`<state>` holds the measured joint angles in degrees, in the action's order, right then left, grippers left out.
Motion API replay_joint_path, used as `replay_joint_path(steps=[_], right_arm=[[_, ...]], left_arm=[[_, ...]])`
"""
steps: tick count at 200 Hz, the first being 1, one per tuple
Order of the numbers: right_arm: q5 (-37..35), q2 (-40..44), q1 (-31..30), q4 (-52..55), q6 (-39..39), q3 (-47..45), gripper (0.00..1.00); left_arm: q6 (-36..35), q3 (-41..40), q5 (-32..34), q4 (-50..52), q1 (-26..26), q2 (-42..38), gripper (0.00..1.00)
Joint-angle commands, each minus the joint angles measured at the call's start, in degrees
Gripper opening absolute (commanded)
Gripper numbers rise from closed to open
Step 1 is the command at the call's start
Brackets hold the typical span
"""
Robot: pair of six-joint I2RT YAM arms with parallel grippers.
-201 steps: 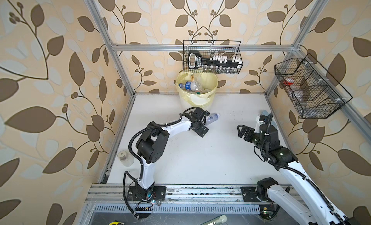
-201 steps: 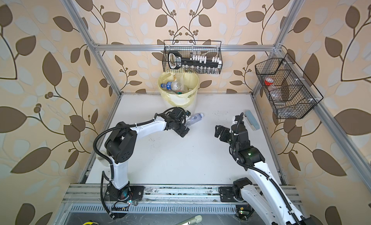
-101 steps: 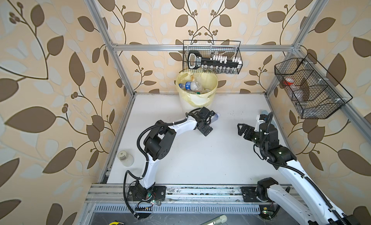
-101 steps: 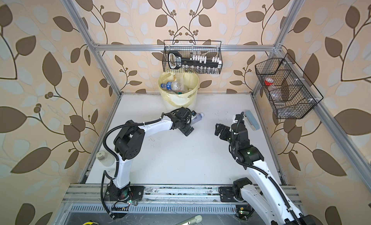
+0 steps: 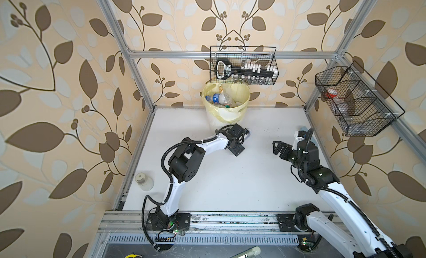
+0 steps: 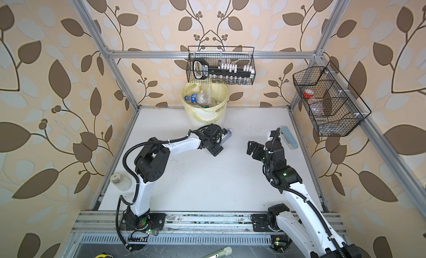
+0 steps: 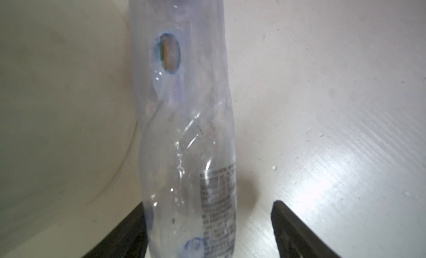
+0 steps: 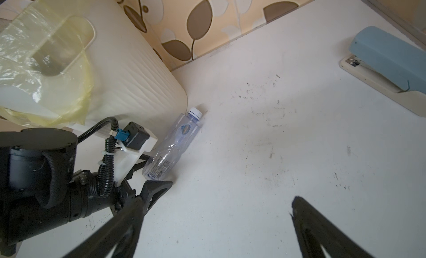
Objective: Throw the plastic bottles in the bin
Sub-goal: Pick up the plastic bottle from the top-center of the table.
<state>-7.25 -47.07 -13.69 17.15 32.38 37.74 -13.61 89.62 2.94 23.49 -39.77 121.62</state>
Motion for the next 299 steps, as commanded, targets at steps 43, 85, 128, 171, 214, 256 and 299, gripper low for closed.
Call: replay_joint_path(steps=[43,85,128,171,214,256,299], right_arm=[[0.67,-0.40,0.32,-1.60,0.42,-1.53,1.00],[1.09,-0.28,0.81,-1.59,0.23,-1.74,1.00],[1.93,-0.09,0.93,-1.49,0.74,-1.93,1.00],[2.41,0.66,0.94,-0.89,1.28,-2.54,1.00],[2.85,1.29,0.95,-0.02,2.12,-3.76,1.00],[2.85,2.58,1.01,1.53,2.68,-3.96,1.00],[3.10,3.85,0.93,2.88,3.63,-4.21,1.00]], left_arm=[[1.18,2.82,-0.75,0.25,-0.71,0.08,0.67],[2.42,4.59,-1.46,1.31,-0.84,0.44,0.48],[4.00,3.13,-2.93,2.47,-1.30,-2.53,0.46],[3.86,-0.41,-5.30,5.27,-1.67,-8.67,0.45],[1.19,-4.82,-7.15,7.86,-1.80,-16.51,0.45],[-1.43,-7.89,-7.76,12.15,-1.88,-24.08,0.44],[-2.39,-10.23,-6.68,14.89,-1.81,-31.89,0.44]])
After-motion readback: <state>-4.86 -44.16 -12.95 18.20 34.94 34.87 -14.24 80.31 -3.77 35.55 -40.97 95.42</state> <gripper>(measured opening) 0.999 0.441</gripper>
